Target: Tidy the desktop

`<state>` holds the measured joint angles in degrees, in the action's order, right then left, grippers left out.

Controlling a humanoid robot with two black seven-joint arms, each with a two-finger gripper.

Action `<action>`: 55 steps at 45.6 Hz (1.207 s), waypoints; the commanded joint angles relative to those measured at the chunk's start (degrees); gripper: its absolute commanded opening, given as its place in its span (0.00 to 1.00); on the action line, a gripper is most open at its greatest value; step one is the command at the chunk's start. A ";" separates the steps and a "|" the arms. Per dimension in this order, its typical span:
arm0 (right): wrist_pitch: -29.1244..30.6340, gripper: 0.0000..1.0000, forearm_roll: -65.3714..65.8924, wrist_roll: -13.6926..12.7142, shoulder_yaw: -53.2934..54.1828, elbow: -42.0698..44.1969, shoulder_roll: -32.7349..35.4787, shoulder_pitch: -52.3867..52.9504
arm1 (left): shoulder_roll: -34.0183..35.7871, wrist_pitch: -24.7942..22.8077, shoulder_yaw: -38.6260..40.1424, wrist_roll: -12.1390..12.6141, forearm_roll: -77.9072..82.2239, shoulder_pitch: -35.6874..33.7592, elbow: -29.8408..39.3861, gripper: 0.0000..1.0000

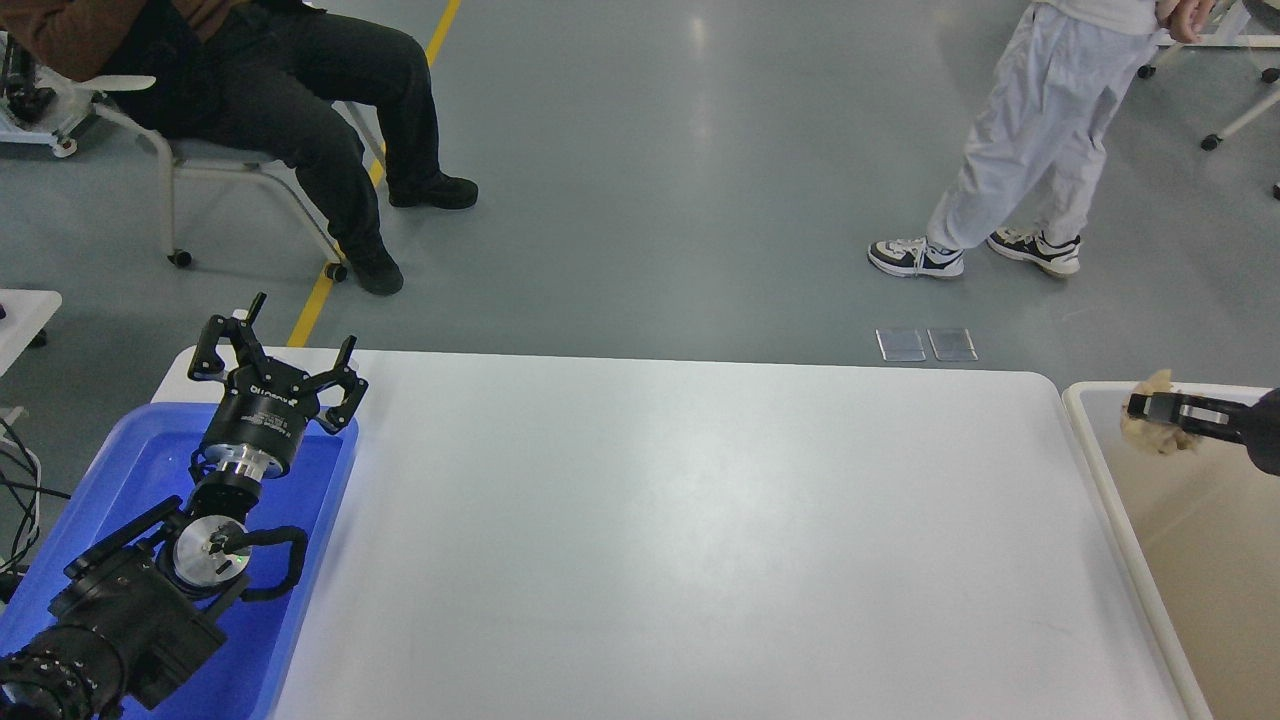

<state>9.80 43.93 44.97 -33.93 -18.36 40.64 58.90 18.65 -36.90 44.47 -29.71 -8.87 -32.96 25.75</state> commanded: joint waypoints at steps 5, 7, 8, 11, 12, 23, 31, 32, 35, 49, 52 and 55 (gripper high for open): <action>2.68 0.00 0.45 0.03 -0.34 -3.08 6.12 5.52 | -0.01 -0.01 0.00 0.00 0.00 0.00 0.00 1.00; 2.68 0.00 0.45 0.03 -0.26 -2.56 6.12 5.52 | -0.01 -0.01 0.00 0.00 0.00 0.00 0.00 1.00; 2.68 0.00 0.45 0.03 -0.26 -2.38 6.12 5.52 | -0.01 -0.01 0.00 0.00 0.00 0.00 0.00 1.00; 2.50 0.00 0.45 0.03 -0.43 -0.72 6.03 4.99 | -0.01 -0.01 0.00 0.00 0.00 0.00 0.00 1.00; 2.33 0.00 0.45 0.03 -0.52 0.25 5.95 4.64 | -0.01 -0.01 0.00 0.00 0.00 0.00 0.00 1.00; 2.24 0.00 -1.30 0.03 0.09 11.50 3.93 -0.37 | -0.01 -0.01 0.00 0.00 0.00 0.00 0.00 1.00; 2.59 0.00 -13.24 0.03 0.10 12.21 2.61 -4.93 | -0.01 -0.01 0.00 0.00 0.00 0.00 0.00 1.00; 2.59 0.00 -15.08 -0.92 0.09 12.21 2.52 -5.64 | -0.01 -0.01 0.00 0.00 0.00 0.00 0.00 1.00; 2.59 0.00 -20.71 -4.09 0.18 12.21 1.47 -7.48 | -0.01 -0.01 0.00 0.00 0.00 0.00 0.00 1.00; 2.15 0.00 -44.36 -25.79 12.20 12.21 -3.98 -14.87 | -0.01 -0.01 0.00 0.00 0.00 0.00 0.00 1.00; 1.71 0.00 -45.16 -31.51 20.99 12.39 -5.48 -16.36 | 0.07 -0.01 0.00 0.00 -0.09 0.00 0.00 1.00; 1.62 0.00 -45.07 -34.76 27.85 12.39 -6.09 -17.94 | 0.07 -0.01 0.00 0.00 0.00 0.00 0.00 1.00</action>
<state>12.00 7.77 25.47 -24.48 -6.35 38.08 46.69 18.66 -36.92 44.47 -29.70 -8.87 -32.96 25.75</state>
